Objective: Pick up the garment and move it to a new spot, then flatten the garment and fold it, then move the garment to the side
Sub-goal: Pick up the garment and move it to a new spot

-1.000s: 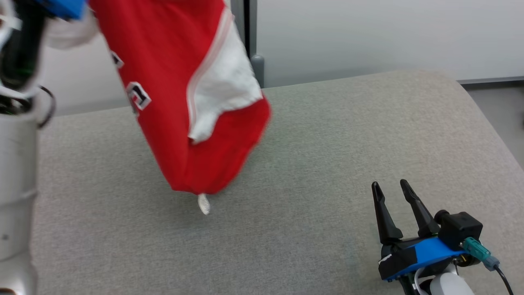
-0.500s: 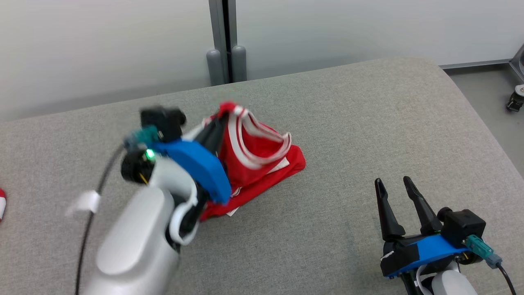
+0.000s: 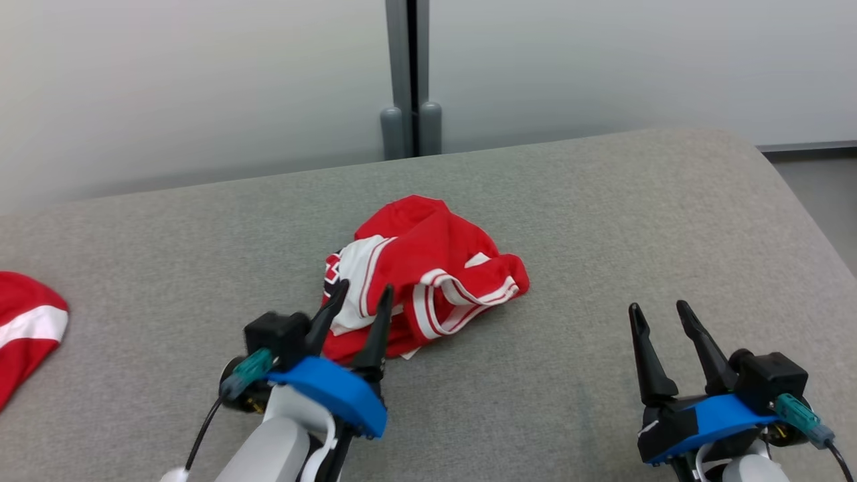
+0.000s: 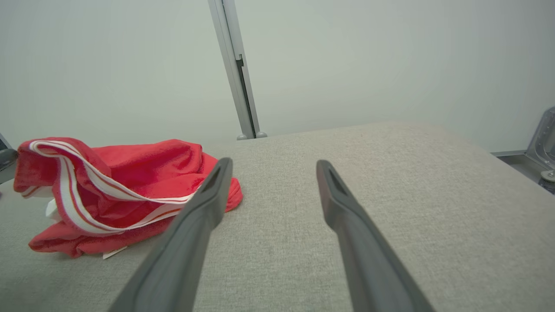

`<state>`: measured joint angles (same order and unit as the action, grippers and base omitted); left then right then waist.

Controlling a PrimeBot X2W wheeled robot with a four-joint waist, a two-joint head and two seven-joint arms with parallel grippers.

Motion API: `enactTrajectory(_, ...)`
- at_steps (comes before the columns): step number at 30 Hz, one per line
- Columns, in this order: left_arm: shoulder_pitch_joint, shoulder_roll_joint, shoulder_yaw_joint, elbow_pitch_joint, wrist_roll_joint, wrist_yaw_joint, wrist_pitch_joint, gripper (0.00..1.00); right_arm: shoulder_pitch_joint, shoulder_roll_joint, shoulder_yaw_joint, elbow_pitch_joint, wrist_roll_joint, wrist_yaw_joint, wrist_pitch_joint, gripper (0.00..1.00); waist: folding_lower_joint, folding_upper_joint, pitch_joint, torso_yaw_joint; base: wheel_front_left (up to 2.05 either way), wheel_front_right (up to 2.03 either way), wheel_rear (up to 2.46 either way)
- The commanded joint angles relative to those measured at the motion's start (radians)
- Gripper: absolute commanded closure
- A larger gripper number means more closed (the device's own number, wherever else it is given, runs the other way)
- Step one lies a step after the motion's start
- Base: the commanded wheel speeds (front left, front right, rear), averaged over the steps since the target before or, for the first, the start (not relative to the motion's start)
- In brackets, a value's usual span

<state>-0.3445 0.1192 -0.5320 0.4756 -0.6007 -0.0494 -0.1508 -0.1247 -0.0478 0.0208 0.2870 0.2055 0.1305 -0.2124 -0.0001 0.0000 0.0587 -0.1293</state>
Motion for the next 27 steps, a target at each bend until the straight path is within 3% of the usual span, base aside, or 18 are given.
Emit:
enactTrajectory(1,0.037,0.021,0.013,-0.030,0.006,0.006,-0.038,0.00,0.015,-0.005,-0.011,-0.009,-0.010,0.000,0.004,0.00,0.0001,0.0000,-0.005,0.015,0.00,0.00,0.00)
enactTrajectory(10,0.209,0.118,0.165,-0.261,0.071,0.113,-0.114,0.00,0.057,-0.005,-0.068,-0.046,-0.026,0.000,0.033,0.00,0.0001,0.0000,-0.038,0.087,0.00,0.00,0.00)
enactTrajectory(14,0.276,0.134,0.254,-0.343,0.139,0.129,-0.115,0.00,0.073,-0.005,-0.088,-0.059,-0.035,0.000,0.044,0.00,0.0001,0.0000,-0.047,0.111,0.00,0.00,0.00)
enactTrajectory(20,0.365,0.146,0.316,-0.346,0.197,0.147,-0.115,0.00,0.093,-0.005,-0.098,-0.068,-0.045,0.000,0.058,0.00,0.0001,0.0000,-0.061,0.122,0.00,0.00,0.00)
enactTrajectory(27,0.405,0.154,0.310,-0.298,0.224,0.165,-0.108,0.00,0.103,-0.005,-0.092,-0.065,-0.042,0.000,0.066,0.00,0.0001,0.0000,-0.076,0.136,0.00,0.00,0.00)
